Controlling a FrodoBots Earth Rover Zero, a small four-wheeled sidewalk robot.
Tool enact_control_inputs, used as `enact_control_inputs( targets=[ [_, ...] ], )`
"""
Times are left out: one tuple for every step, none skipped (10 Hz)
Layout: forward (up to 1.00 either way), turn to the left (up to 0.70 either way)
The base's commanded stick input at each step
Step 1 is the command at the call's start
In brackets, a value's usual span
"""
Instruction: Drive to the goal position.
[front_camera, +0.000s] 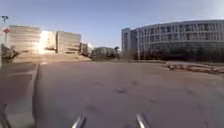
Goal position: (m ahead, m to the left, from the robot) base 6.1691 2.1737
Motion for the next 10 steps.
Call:
enact_control_inputs(
  targets=[
    [0.7, 0.14],
    [0.7, 0.14],
    [0.7, 0.14],
    [0.7, 0.14],
    [0.7, 0.14],
    [0.7, 0.14],
    [0.7, 0.14],
    [0.7, 0.14],
    [0.7, 0.14],
    [0.7, 0.14]
  ],
)
